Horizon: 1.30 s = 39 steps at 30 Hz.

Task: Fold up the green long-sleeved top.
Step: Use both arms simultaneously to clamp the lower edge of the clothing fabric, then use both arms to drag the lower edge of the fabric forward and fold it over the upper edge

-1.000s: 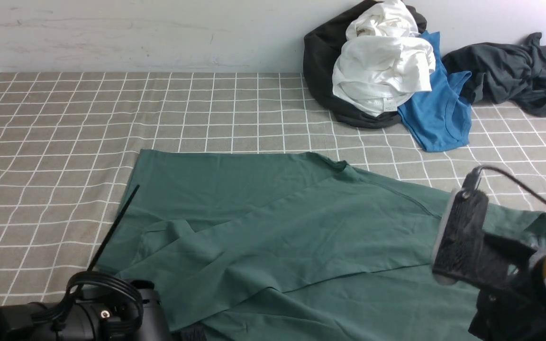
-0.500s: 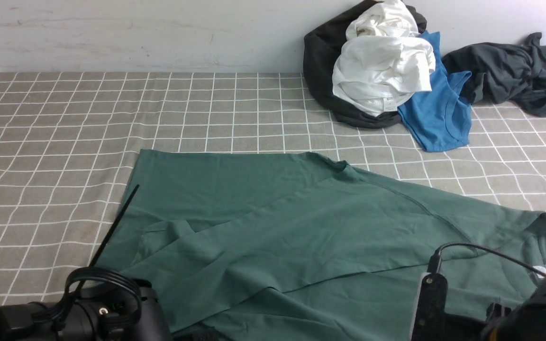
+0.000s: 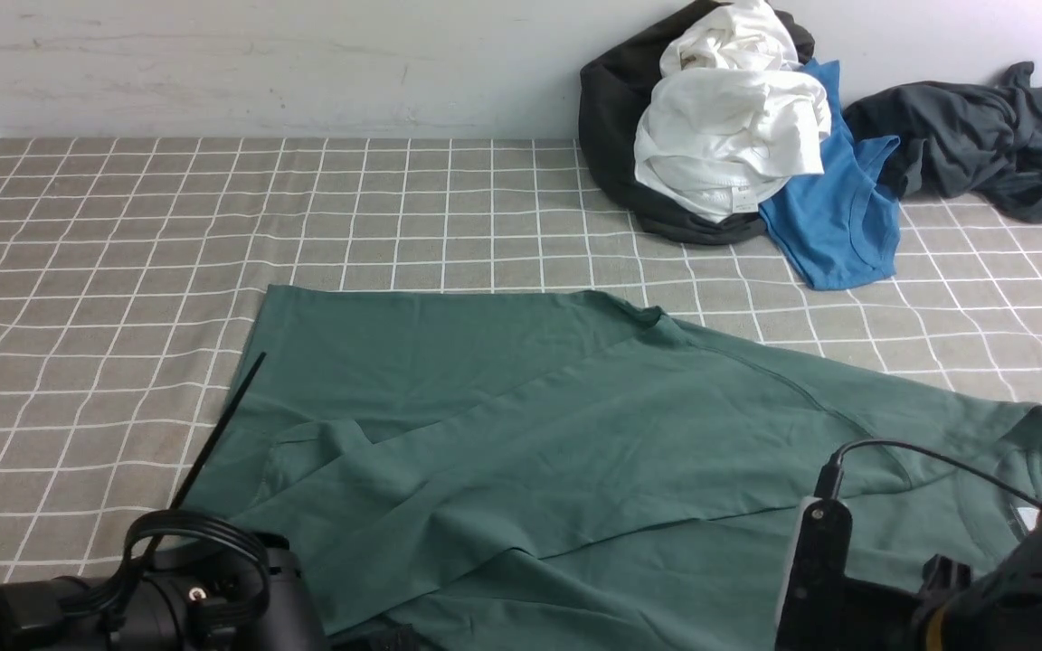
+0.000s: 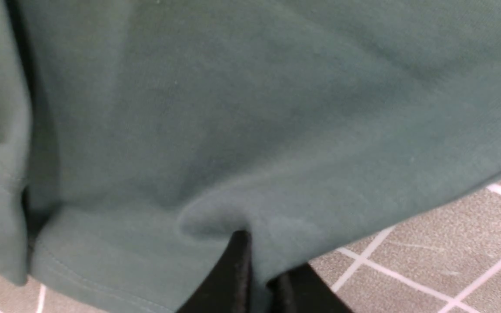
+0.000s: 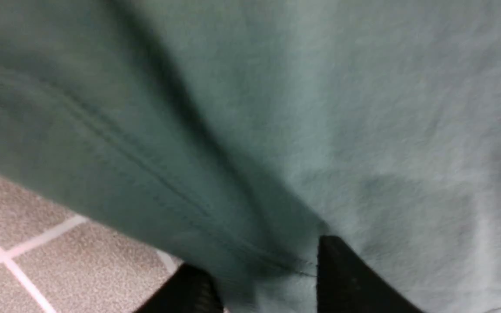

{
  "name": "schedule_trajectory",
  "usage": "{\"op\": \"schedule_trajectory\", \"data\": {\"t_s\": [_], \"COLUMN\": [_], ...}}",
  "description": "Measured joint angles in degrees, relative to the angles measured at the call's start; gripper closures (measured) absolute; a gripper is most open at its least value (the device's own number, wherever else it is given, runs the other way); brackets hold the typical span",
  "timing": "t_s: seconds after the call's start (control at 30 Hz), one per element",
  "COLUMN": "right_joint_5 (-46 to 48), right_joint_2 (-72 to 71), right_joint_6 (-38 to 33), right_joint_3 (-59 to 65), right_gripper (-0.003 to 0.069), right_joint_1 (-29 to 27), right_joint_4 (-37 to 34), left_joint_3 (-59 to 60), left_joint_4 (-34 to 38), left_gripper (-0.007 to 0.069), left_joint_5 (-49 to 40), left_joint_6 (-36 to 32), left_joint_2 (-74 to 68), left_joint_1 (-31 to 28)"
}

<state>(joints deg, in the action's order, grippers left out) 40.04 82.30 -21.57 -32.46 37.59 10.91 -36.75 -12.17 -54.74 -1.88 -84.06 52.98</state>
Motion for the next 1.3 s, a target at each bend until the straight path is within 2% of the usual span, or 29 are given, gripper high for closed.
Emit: {"op": "schedule_trajectory", "data": {"t_s": [0.27, 0.37, 0.47, 0.63, 0.7, 0.87, 1.03, 1.3], "right_joint_5": [0.59, 5.39, 8.46, 10.06, 10.47, 12.43, 13.99, 14.05], "right_joint_2": [-1.17, -1.22, -1.22, 1.24, 4.28, 12.52, 22.55, 35.17], "right_joint_6": [-1.25, -2.57, -4.6, -9.59, -12.1, -20.03, -23.6, -19.85], "right_joint_3": [-0.57, -6.22, -12.75, -22.14, -27.7, -39.46, -50.57, -61.3], "right_gripper": [0.059, 0.0655, 0.0658, 0.0659, 0.0659, 0.0659, 0.0659, 0.0655], "right_joint_1": [0.0, 0.0, -1.43, -8.57, -13.58, -19.84, -22.82, -24.25], "right_joint_4": [0.31, 1.36, 2.28, 1.47, -1.59, -10.91, -14.78, -15.47], "left_joint_3": [0.0, -0.82, -3.66, -12.06, -19.4, -34.6, -48.26, -63.9], "left_joint_4": [0.0, 0.26, 0.28, 0.44, 0.7, 2.36, 2.87, 0.82], "left_gripper": [0.0611, 0.0611, 0.0611, 0.0611, 0.0611, 0.0611, 0.0611, 0.061], "left_joint_5": [0.0, -0.06, -1.54, -3.03, -3.04, -2.77, -2.51, -1.43], "left_joint_6": [0.06, 1.88, 1.25, -5.58, -10.59, -17.94, -22.08, -22.63], "left_joint_2": [0.0, 0.0, 0.0, -0.58, -1.91, -8.89, -19.78, -33.47], "left_joint_1": [-0.5, -4.39, -10.06, -20.53, -26.66, -34.8, -38.09, -40.18]}}
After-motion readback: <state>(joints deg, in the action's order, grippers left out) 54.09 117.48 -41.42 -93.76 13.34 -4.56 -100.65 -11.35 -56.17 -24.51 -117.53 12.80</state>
